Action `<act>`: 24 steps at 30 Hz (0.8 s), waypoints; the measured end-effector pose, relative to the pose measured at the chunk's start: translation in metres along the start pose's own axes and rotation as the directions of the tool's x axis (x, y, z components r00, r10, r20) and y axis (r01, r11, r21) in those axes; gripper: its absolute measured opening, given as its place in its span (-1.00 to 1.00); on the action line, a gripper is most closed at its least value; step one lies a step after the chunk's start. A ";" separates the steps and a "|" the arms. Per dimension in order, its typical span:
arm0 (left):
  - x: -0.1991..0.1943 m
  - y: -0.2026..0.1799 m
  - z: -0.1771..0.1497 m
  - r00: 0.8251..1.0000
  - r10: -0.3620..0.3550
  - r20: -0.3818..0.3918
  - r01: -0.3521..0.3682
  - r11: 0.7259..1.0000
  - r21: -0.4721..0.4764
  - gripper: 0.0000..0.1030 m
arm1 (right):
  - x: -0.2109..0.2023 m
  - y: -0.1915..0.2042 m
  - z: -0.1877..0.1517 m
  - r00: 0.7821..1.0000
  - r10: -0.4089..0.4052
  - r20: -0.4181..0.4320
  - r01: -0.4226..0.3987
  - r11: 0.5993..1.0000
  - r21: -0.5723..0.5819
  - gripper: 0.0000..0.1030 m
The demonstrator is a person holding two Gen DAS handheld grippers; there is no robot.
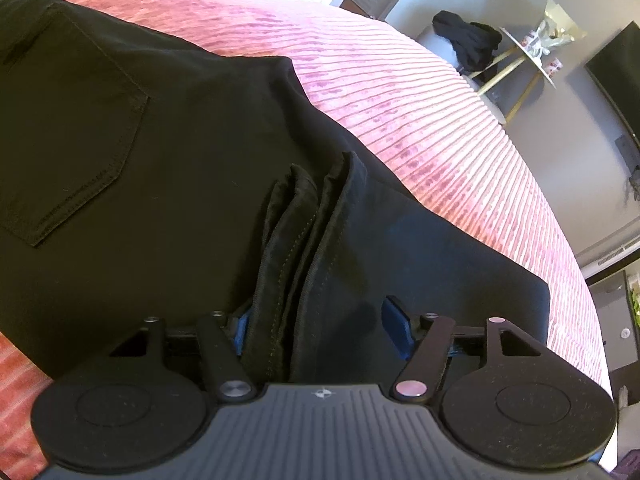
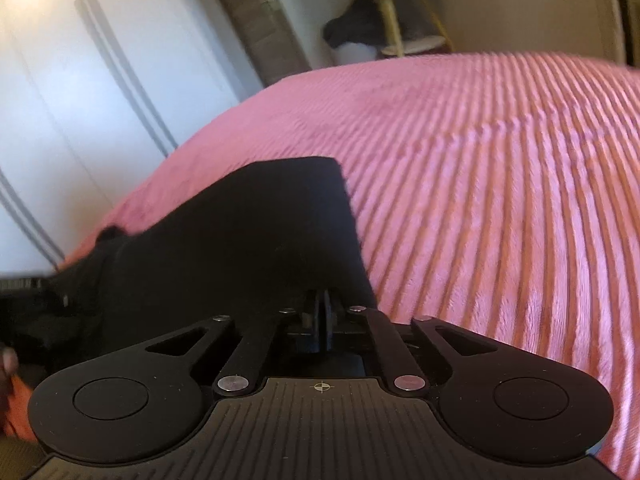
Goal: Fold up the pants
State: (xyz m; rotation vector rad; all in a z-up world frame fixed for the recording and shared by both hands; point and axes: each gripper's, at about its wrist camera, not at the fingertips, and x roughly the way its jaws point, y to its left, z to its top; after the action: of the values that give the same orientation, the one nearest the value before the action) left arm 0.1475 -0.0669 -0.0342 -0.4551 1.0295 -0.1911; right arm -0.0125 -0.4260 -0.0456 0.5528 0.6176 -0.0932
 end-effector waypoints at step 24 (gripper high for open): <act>0.005 0.035 0.001 0.979 -0.202 0.028 0.203 0.949 -0.241 0.41 | -0.060 0.000 -0.046 0.981 0.195 0.006 -0.173 0.855 0.490 0.03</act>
State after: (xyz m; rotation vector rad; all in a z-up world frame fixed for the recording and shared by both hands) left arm 0.1485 -0.0368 -0.0535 -0.7849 1.0068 -0.2485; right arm -0.0853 -0.4069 -0.0419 1.1083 0.5806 -0.0552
